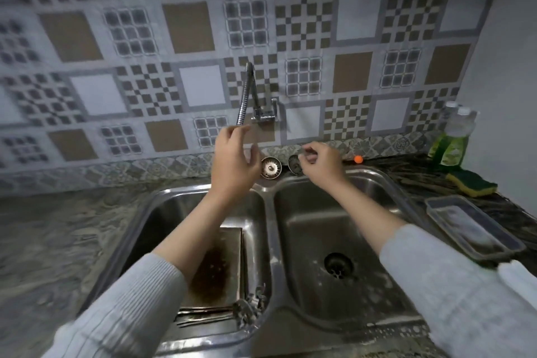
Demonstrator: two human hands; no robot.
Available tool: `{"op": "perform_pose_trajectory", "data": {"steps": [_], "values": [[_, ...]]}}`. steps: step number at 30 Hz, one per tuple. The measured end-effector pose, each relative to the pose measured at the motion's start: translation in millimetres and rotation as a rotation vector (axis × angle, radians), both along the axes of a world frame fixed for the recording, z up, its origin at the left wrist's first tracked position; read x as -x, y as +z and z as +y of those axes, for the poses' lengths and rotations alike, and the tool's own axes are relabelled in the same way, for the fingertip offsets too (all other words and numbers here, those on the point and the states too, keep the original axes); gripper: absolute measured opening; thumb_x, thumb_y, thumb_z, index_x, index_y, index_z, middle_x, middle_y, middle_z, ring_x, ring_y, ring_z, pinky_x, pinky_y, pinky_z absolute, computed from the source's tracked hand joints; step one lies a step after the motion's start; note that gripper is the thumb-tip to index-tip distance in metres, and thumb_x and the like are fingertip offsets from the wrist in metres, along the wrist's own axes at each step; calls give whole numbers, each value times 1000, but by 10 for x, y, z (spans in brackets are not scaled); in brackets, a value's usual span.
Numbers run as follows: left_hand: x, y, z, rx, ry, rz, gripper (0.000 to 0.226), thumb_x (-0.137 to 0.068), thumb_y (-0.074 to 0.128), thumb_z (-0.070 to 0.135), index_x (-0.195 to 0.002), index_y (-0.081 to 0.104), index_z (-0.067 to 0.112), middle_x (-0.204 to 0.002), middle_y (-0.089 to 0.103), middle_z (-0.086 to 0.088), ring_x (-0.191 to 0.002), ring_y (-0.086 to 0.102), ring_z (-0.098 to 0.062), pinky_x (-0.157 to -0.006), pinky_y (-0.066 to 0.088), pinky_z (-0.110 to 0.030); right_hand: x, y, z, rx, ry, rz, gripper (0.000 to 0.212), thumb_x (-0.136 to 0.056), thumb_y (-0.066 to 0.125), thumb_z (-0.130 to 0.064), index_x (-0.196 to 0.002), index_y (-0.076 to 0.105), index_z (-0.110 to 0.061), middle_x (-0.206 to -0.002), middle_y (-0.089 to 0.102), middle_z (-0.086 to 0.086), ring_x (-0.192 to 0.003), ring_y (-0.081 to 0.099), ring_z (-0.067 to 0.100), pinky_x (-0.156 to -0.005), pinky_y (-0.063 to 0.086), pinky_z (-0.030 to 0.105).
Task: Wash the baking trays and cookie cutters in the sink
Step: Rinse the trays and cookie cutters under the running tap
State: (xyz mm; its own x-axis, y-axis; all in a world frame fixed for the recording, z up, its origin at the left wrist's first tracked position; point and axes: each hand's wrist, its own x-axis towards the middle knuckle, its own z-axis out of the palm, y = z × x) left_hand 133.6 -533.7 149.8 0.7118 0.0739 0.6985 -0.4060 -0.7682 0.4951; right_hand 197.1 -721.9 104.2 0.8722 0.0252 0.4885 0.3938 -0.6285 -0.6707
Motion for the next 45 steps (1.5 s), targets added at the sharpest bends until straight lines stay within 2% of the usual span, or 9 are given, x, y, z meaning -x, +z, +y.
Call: {"op": "perform_pose_trajectory", "data": {"steps": [3, 7, 12, 17, 21, 24, 28, 34, 45], "values": [[-288, 180, 55, -32, 57, 30, 43, -88, 57, 10, -130, 51, 6, -122, 50, -11, -113, 48, -23, -90, 33, -18, -409, 177, 245, -76, -14, 28, 29, -86, 62, -12, -114, 65, -3, -98, 70, 10, -81, 62, 13, -83, 55, 33], [-653, 275, 20, -54, 105, 78, 45, -91, 54, 13, -135, 47, 8, -122, 53, -12, -112, 50, -25, -87, 39, -24, -981, 366, 424, -141, -19, 55, 25, -87, 61, -11, -111, 64, -3, -104, 67, 9, -90, 61, 16, -77, 44, 19], [-966, 311, 14, 3, 201, 60, 45, -91, 53, 7, -136, 50, 12, -118, 58, -9, -105, 55, -24, -78, 38, -23, -1735, 483, 464, -169, -37, 108, 28, -88, 60, -10, -115, 61, -2, -114, 65, 12, -102, 62, 26, -85, 49, 29], [-1108, 218, 106, 90, 171, 67, 49, -90, 55, 1, -136, 51, 16, -114, 66, -6, -101, 63, -21, -89, 51, -34, -2238, 567, 546, -96, -15, 154, 43, -92, 55, -8, -135, 49, -6, -132, 56, 10, -112, 57, 24, -81, 40, 20], [-1134, 174, 102, 105, 171, 0, 46, -89, 55, -1, -132, 54, 14, -107, 68, -6, -95, 65, -19, -86, 50, -29, -2485, 583, 659, -54, 46, 172, 24, -94, 44, -6, -113, 59, -4, -112, 62, 8, -98, 60, 23, -83, 49, 30], [-1140, 145, 88, 122, 152, 23, 46, -89, 55, -2, -132, 52, 16, -96, 63, -2, -87, 63, -19, -79, 51, -30, -2528, 554, 716, -74, 60, 176, 19, -93, 43, -7, -89, 60, -15, -92, 65, 5, -85, 64, 26, -80, 55, 44], [-1185, 111, 104, 113, 140, 68, 48, -89, 53, -3, -134, 46, 15, -94, 58, 0, -86, 62, -22, -77, 51, -34, -2476, 494, 699, -125, 53, 121, 26, -84, 42, 2, -76, 62, -12, -83, 67, 5, -85, 64, 26, -78, 53, 38], [-1205, 98, 143, 124, 138, 128, 47, -87, 47, -9, -129, 45, 15, -91, 61, -8, -83, 62, -23, -77, 54, -44, -2275, 440, 593, -48, 128, 63, 18, -84, 53, 4, -79, 64, -9, -89, 69, 4, -84, 61, 18, -77, 46, 23], [-1213, 86, 171, 114, 126, 155, 49, -88, 46, -8, -130, 42, 17, -82, 53, 6, -83, 62, -22, -71, 52, -40, -1938, 76, 513, -28, 157, 16, 18, -83, 58, 6, -88, 73, -2, -97, 69, 12, -87, 61, 23, -82, 50, 29]]}}
